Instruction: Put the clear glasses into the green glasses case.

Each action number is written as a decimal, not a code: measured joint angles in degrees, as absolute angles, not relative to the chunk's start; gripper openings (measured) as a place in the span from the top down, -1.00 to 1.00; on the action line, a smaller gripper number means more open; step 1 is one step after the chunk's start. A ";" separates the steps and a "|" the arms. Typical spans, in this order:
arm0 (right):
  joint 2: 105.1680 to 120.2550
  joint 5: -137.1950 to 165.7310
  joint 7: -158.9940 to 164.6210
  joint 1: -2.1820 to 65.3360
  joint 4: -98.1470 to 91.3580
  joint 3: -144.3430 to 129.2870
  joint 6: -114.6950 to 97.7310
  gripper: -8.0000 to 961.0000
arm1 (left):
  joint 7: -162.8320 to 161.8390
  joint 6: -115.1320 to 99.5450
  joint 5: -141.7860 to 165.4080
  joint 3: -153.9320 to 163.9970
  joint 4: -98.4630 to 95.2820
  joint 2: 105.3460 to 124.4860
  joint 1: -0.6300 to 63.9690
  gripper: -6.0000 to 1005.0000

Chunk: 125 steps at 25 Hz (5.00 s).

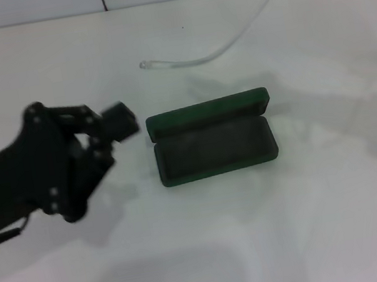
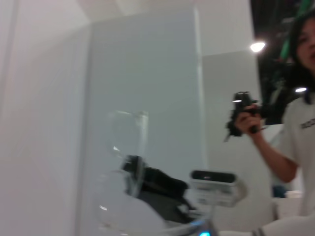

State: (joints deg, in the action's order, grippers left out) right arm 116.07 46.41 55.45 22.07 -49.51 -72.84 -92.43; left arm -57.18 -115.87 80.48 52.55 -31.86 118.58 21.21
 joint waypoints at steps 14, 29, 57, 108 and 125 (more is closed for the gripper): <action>116.17 42.06 51.63 27.38 -42.78 -78.61 -92.92 0.89 | -56.65 -116.22 71.16 67.13 -29.54 119.83 25.95 0.89; 116.19 39.01 48.71 29.79 -38.42 -85.30 -92.80 0.89 | -56.60 -116.10 70.82 67.39 -29.41 119.85 26.38 0.89; 116.10 39.81 48.60 29.86 -36.59 -89.93 -91.26 0.89 | -57.10 -116.19 66.75 67.41 -28.06 119.88 25.46 0.89; 115.83 40.61 49.22 30.54 -35.68 -100.44 -87.84 0.86 | -56.33 -116.02 65.11 67.21 -26.79 119.76 24.96 0.89; 116.06 40.60 49.22 31.47 -35.59 -103.17 -86.93 0.85 | -56.34 -115.92 65.18 67.32 -26.54 119.70 24.93 0.89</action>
State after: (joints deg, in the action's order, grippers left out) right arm 116.06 40.60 49.22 31.47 -35.59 -103.17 -86.93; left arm -56.34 -115.92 65.18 67.32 -26.54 119.70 24.93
